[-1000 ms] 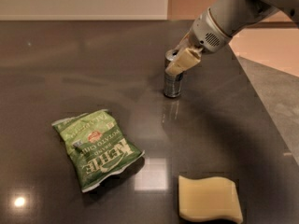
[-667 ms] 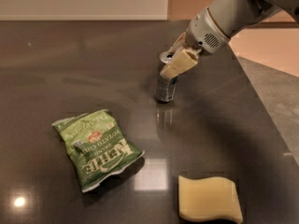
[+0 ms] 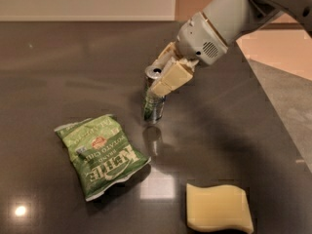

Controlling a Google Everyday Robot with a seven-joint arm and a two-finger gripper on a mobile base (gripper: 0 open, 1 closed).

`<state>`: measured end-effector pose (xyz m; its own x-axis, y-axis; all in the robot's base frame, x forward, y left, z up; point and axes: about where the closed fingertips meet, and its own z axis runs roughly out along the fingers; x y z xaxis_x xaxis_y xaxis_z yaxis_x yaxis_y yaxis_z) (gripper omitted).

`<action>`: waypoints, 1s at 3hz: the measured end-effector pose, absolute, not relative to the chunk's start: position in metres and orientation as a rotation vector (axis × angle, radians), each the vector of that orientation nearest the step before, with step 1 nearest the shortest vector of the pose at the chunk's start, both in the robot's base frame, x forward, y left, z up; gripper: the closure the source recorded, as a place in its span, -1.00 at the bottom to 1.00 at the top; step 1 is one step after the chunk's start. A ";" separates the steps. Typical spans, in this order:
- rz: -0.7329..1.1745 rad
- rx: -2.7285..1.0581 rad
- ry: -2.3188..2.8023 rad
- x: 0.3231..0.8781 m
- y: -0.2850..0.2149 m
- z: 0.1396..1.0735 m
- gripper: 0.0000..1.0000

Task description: Move redbull can near green jalapeno chip bag

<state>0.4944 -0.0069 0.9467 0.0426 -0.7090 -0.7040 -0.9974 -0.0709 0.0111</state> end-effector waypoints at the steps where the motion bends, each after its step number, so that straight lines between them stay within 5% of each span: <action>1: 0.798 -1.913 1.674 0.469 0.007 0.942 1.00; 2: 0.768 -1.971 1.685 0.455 0.013 0.930 1.00; 3: 0.750 -1.994 1.706 0.448 0.015 0.921 0.65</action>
Offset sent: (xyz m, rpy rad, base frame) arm -0.0532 0.0211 -0.0326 -0.1299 0.0135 0.1204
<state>0.4484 0.0151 0.9212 0.1063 -0.7651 -0.6350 -0.9852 -0.1674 0.0369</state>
